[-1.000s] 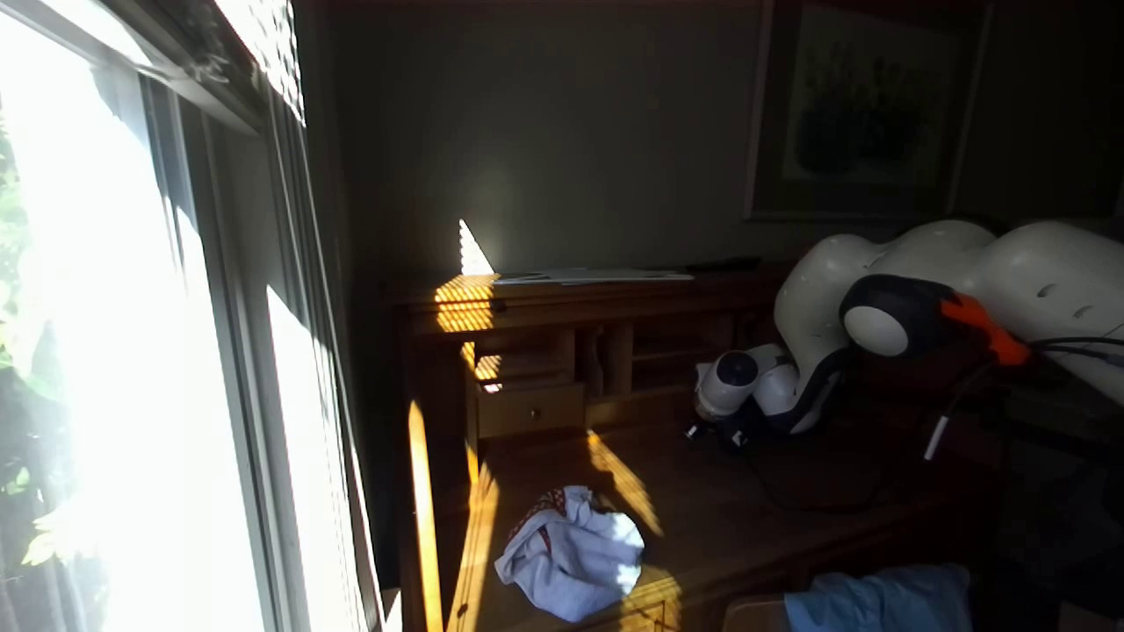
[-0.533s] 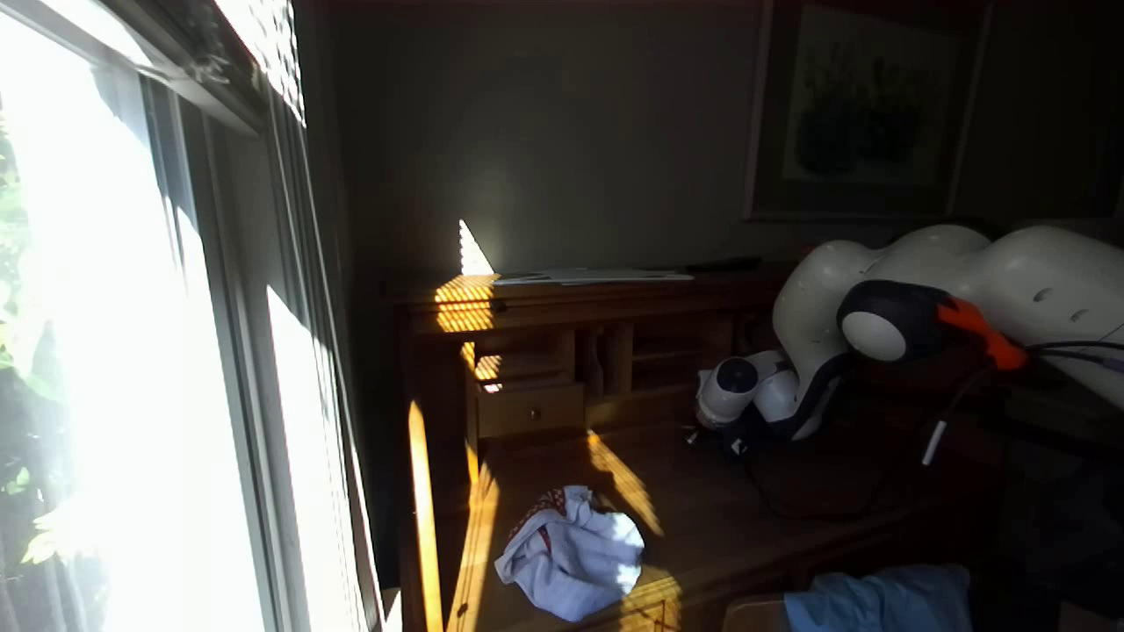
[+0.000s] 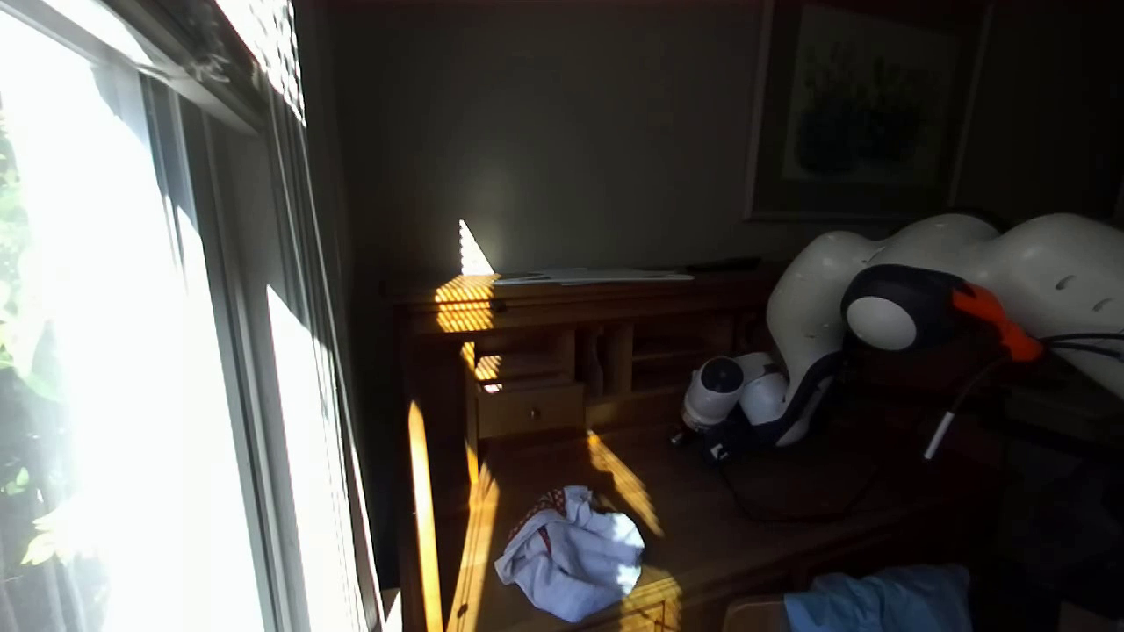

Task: Move the wrapper forward

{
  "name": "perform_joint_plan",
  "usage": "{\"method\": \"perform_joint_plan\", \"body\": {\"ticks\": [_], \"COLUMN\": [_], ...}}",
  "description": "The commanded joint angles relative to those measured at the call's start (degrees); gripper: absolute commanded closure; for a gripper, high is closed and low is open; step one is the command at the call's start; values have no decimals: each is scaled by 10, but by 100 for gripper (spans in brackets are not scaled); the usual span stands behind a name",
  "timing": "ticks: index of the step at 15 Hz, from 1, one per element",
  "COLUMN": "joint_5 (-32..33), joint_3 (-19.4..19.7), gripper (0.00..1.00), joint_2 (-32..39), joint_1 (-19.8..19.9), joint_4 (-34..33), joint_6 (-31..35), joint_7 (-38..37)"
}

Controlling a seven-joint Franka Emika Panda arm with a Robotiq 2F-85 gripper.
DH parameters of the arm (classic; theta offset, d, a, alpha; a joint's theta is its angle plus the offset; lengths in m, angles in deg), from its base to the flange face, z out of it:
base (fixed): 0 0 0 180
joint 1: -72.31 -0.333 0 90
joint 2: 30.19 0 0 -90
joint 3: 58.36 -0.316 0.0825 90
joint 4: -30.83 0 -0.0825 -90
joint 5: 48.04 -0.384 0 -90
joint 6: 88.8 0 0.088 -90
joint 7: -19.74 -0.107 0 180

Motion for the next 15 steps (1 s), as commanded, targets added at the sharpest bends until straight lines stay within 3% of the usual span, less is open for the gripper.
{"method": "perform_joint_plan", "body": {"ticks": [1,5,8,11,15], "joint_5": [-50,-130,-202,-264,-269], "joint_3": [-43,-114,-199,-245,-252], "gripper": [100,100,100,100,100], "joint_2": [-103,-205,-273,-307,-301], "joint_1": [-30,-36,2,18,11], "joint_4": [105,191,230,244,233], "joint_6": [-77,-180,-264,-293,-254], "joint_7": [12,67,114,133,92]}}
